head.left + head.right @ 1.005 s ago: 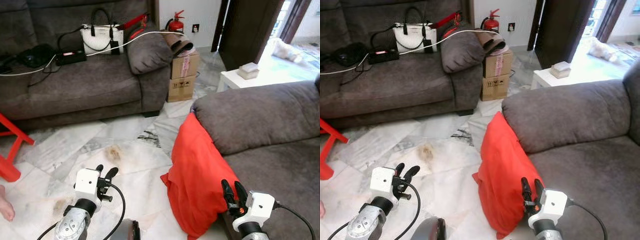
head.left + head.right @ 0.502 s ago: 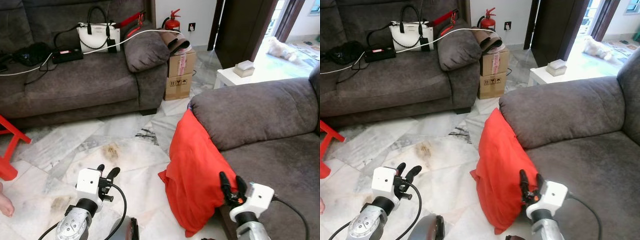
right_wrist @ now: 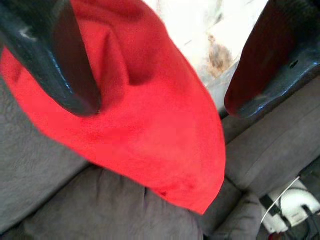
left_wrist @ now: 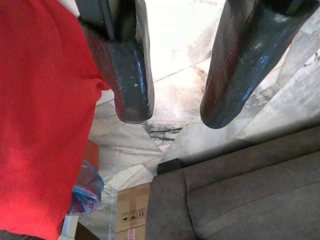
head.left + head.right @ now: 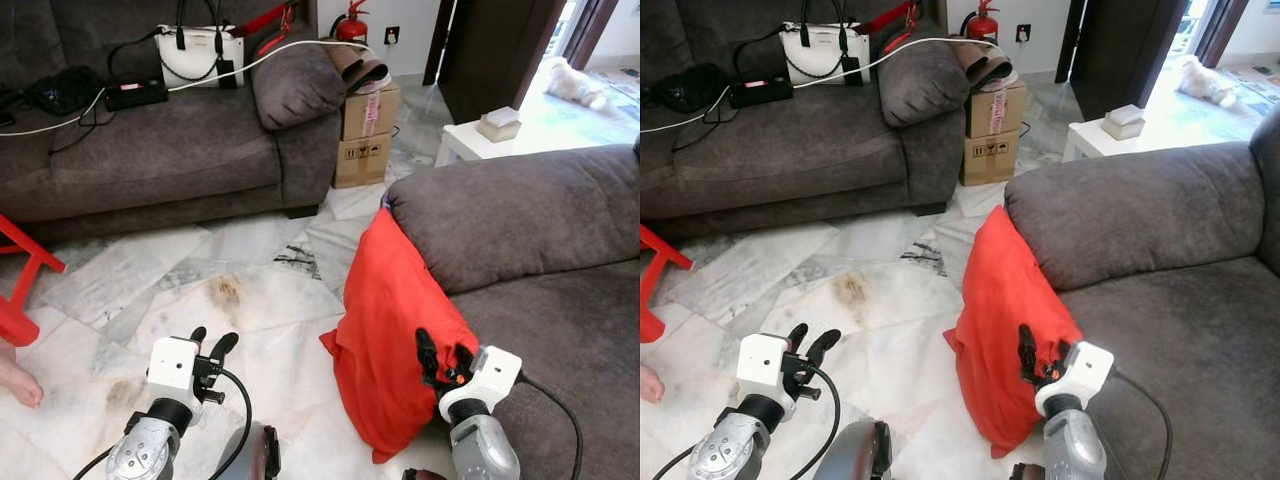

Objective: Move the pillow to the sofa from floor

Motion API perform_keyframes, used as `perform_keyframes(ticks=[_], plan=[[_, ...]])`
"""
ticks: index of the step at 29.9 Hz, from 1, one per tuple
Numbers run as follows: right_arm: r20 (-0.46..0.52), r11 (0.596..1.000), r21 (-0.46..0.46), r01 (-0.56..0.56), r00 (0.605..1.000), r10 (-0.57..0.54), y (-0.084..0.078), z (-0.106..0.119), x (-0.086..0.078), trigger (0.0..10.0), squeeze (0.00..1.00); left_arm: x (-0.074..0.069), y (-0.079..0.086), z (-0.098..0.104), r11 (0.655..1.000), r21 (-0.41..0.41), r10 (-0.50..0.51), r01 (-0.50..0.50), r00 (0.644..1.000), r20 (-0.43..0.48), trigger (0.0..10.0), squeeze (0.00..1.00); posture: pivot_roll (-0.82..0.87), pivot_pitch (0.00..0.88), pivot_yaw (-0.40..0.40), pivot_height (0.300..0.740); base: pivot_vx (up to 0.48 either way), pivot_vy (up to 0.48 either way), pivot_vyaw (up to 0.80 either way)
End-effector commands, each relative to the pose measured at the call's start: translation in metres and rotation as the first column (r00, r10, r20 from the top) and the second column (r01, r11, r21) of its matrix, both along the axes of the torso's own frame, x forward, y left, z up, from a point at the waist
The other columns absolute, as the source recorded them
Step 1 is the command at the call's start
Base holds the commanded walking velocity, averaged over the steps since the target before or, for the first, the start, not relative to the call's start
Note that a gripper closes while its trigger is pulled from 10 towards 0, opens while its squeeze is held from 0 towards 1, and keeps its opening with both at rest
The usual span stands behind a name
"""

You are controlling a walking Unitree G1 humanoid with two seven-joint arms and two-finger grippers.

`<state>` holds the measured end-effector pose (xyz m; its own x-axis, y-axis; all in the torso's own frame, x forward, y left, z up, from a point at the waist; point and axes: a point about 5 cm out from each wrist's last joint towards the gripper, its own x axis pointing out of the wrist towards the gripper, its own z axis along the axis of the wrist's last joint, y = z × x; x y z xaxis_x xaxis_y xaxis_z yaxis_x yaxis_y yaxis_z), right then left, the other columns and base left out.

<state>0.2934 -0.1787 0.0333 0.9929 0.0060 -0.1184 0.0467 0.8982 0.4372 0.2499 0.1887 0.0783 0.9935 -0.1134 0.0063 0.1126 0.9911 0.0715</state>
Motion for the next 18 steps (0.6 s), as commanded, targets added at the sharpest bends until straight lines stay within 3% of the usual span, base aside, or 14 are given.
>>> perform_keyframes(ticks=[1, 2, 3, 8, 18], plan=[[-0.006, 0.999, 0.010, 0.039, 0.999, -0.039, -0.007, -0.001, 0.000, 10.0, 0.25, -0.004, 0.003, -0.001, 1.000, -0.001, 0.015, -0.015, 1.000, -0.015, 10.0, 0.00, 0.15, 0.190, 0.027, 0.603, 0.000, 0.000, 0.00], [-0.006, 0.999, 0.007, 0.039, 0.999, -0.039, -0.007, -0.001, 0.001, 10.0, 0.25, -0.004, 0.003, -0.001, 1.000, -0.001, 0.015, -0.015, 1.000, -0.015, 10.0, 0.00, 0.15, 0.190, 0.027, 0.603, 0.000, 0.000, 0.00], [-0.012, 1.000, -0.013, 0.027, 1.000, -0.027, -0.006, -0.002, 0.002, 10.0, 0.00, -0.005, 0.003, 0.000, 1.000, -0.002, 0.014, -0.014, 1.000, -0.017, 10.0, 0.00, 0.16, 0.191, 0.027, 0.603, 0.000, 0.000, 0.00], [-0.011, 0.998, -0.060, -0.021, 1.000, 0.020, 0.003, -0.004, 0.003, 10.0, 0.00, -0.005, 0.002, 0.001, 1.000, -0.002, 0.012, -0.012, 1.000, -0.016, 10.0, 0.00, 0.17, 0.194, 0.024, 0.603, 0.000, 0.000, 0.00], [-0.005, 0.997, -0.026, -0.079, 0.997, 0.079, 0.019, -0.001, 0.012, 10.0, 0.00, -0.009, 0.004, 0.006, 1.000, -0.001, 0.020, -0.020, 1.000, -0.009, 10.0, 0.00, 0.20, 0.201, 0.017, 0.603, 0.000, 0.000, 0.00]])
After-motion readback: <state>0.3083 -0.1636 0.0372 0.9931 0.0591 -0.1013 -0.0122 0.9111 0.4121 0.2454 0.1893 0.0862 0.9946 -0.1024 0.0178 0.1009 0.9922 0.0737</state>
